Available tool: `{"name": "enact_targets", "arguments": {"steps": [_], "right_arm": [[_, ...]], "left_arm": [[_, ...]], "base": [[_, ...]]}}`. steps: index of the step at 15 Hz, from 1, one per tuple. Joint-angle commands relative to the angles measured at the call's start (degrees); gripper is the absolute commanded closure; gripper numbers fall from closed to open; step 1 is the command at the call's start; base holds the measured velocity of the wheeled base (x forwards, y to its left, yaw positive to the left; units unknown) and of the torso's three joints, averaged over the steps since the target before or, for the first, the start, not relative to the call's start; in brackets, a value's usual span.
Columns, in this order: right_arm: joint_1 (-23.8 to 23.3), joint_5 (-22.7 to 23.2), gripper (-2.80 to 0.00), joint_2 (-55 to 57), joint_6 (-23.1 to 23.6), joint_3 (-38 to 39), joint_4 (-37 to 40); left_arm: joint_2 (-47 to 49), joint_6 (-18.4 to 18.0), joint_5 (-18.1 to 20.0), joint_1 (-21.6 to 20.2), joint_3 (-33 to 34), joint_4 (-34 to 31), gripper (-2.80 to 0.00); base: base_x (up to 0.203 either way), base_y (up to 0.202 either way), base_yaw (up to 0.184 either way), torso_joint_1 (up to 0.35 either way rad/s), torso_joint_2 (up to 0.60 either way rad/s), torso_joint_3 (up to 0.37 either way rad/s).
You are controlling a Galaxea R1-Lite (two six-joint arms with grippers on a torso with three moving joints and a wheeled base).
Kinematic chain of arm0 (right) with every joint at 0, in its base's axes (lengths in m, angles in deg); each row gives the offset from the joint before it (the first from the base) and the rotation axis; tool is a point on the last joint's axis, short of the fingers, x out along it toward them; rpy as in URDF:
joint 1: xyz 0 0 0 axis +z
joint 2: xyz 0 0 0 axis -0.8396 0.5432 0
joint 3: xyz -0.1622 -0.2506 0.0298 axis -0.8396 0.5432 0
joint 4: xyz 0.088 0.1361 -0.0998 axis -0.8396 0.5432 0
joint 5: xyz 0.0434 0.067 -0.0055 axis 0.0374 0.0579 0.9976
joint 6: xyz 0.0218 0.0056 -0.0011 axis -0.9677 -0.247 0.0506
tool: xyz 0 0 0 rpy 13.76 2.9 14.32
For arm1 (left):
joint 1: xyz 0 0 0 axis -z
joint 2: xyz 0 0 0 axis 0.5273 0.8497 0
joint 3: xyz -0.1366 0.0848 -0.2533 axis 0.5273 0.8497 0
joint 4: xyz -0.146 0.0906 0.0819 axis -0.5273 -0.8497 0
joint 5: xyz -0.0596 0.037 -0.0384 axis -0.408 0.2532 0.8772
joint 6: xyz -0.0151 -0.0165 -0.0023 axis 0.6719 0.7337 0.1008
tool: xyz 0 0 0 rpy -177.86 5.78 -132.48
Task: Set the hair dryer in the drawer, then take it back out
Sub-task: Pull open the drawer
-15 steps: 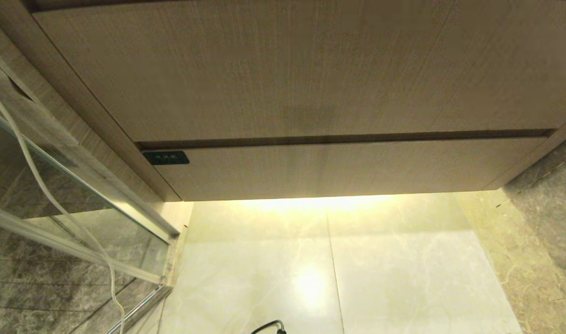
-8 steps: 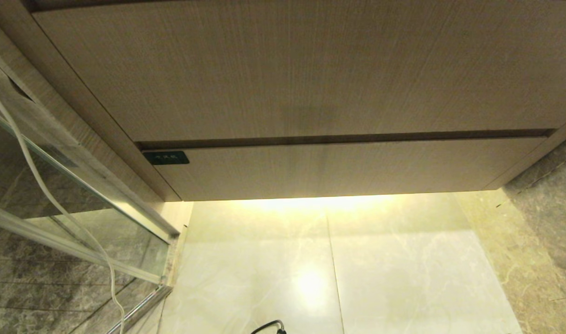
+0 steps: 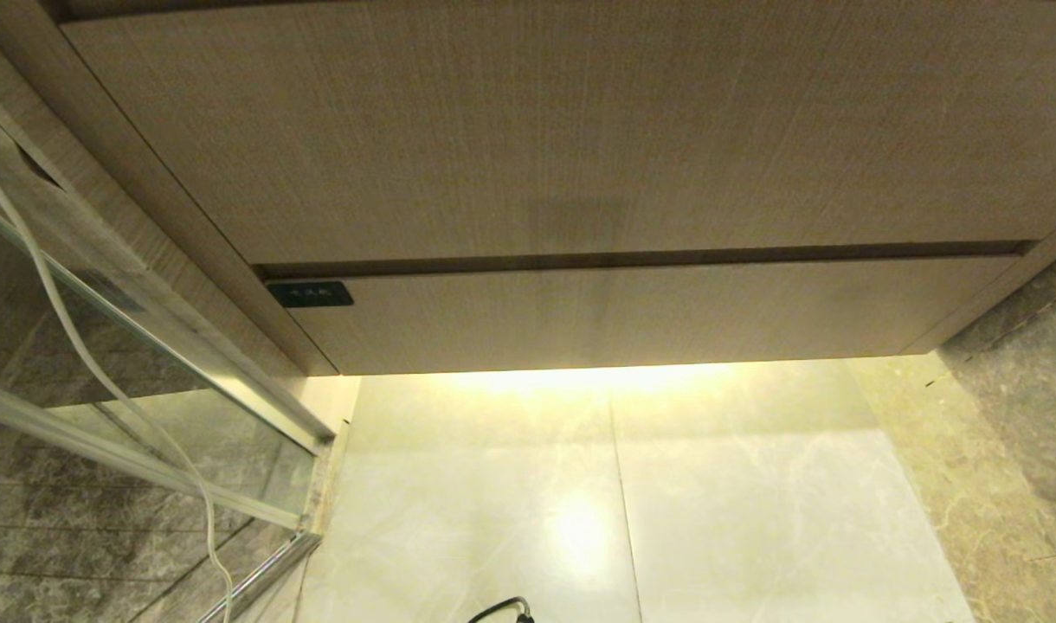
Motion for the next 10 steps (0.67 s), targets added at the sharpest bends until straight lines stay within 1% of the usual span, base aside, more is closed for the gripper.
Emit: {"name": "enact_targets", "arguments": {"steps": [1,2,3,4,5,7,10], "right_arm": [[0.45,4.8,0.0,21.74,-1.86,-13.45,5.97],[0.85,7.88,0.0,28.9,-2.65,-18.16,7.99],[2.11,9.96,0.0,35.49,-2.92,-21.83,9.33],[4.15,10.85,0.0,42.64,-2.44,-25.22,10.51],[5.67,10.39,0.0,48.77,-0.8,-27.54,11.43],[8.06,8.29,0.0,60.44,5.59,-31.31,12.16],[10.18,6.77,0.0,72.7,12.33,-33.92,8.74]], "left_arm": [[0.06,0.0,-0.01,0.0,0.09,0.01,0.0],[0.06,0.0,-0.01,0.0,0.09,0.01,0.0],[0.06,0.0,-0.01,0.0,0.01,0.01,0.0],[0.06,0.0,-0.01,0.0,0.0,0.01,0.0],[0.06,0.0,-0.01,0.0,0.09,0.01,0.0],[0.02,0.0,-0.01,0.0,0.02,0.01,0.0],[0.06,0.0,-0.01,0.0,0.09,0.01,0.0]], "base": [[0.0,0.0,0.0,0.0,0.0,0.0],[0.0,0.0,0.0,0.0,0.0,0.0],[0.0,0.0,0.0,0.0,0.0,0.0],[0.0,0.0,0.0,0.0,0.0,0.0],[0.0,0.0,0.0,0.0,0.0,0.0],[0.0,0.0,0.0,0.0,0.0,0.0],[0.0,0.0,0.0,0.0,0.0,0.0]]}}
